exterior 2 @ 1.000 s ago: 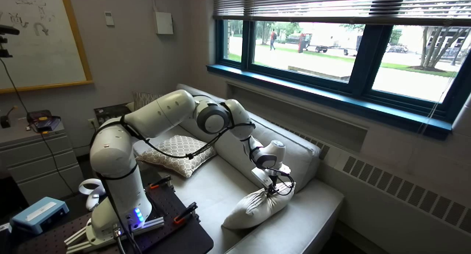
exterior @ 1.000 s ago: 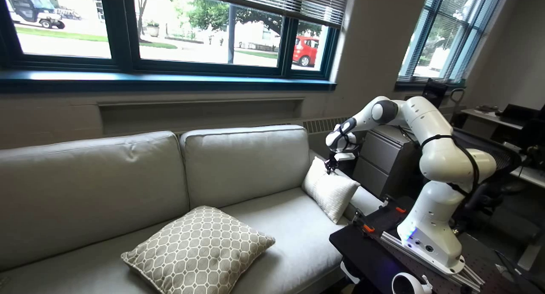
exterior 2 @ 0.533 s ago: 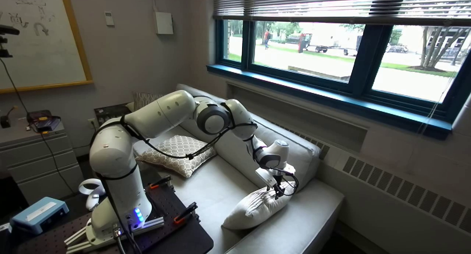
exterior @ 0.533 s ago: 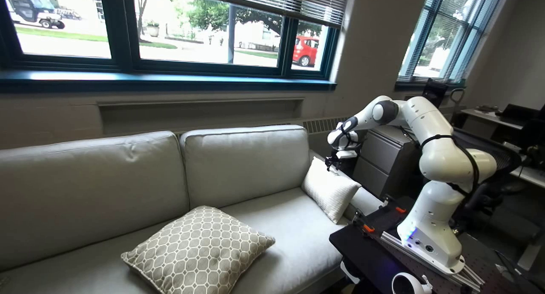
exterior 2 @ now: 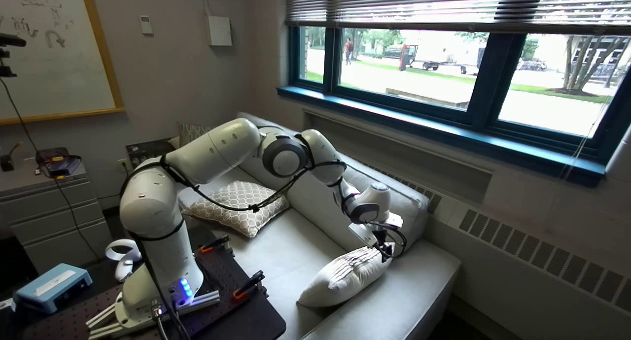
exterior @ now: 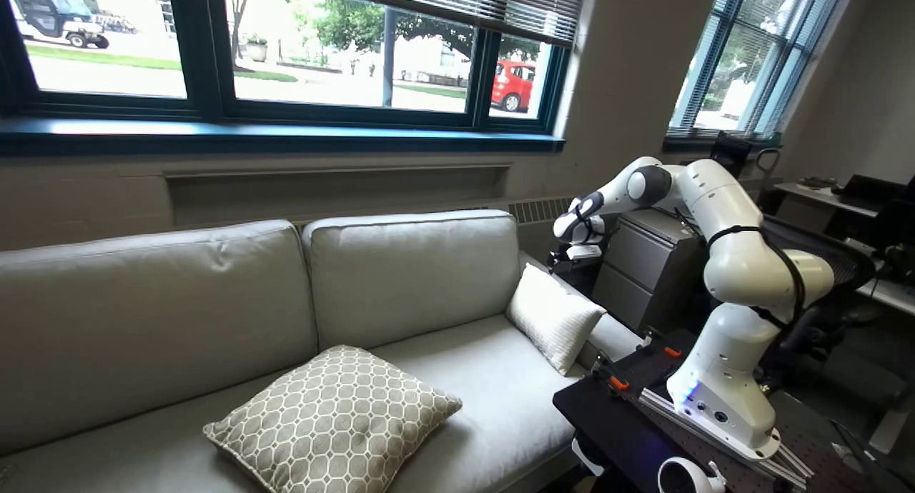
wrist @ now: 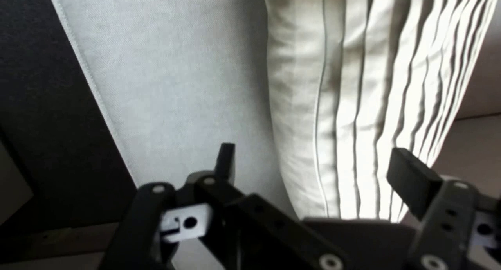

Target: Put the pillows upright against the armrest

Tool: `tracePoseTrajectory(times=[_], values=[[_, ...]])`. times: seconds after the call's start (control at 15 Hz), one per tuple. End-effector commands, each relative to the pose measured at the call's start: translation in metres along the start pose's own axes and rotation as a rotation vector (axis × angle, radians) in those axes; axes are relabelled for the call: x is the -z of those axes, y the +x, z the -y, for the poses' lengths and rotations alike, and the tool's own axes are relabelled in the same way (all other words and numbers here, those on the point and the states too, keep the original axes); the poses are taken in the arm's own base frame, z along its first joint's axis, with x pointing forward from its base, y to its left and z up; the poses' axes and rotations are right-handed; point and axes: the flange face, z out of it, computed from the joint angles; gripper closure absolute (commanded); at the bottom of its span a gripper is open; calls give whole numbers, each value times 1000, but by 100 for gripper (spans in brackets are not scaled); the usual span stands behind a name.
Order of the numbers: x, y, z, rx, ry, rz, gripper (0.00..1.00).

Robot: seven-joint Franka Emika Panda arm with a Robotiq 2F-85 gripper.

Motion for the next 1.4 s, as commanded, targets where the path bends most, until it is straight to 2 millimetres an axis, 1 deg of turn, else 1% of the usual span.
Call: tracePoseTrajectory(times=[0.0,0.13,0.27,0.47,0.67,0.73,0.87,0.93,1.07,1.2,1.27,1.33], values=[[45,1,5,-14,3,-91,0],[71,0,18,0,-4,-155,0],[98,-4,40,23,0,-205,0],[129,-17,95,75,22,-243,0],[145,-36,167,111,49,-223,0],[147,-44,194,121,58,-208,0],[144,-59,253,161,90,-174,0],[140,-69,285,185,109,-149,0],[128,-87,343,224,138,-99,0],[117,-107,390,265,159,-46,0],[110,-119,411,286,159,-21,0],[104,-129,427,302,155,1,0]])
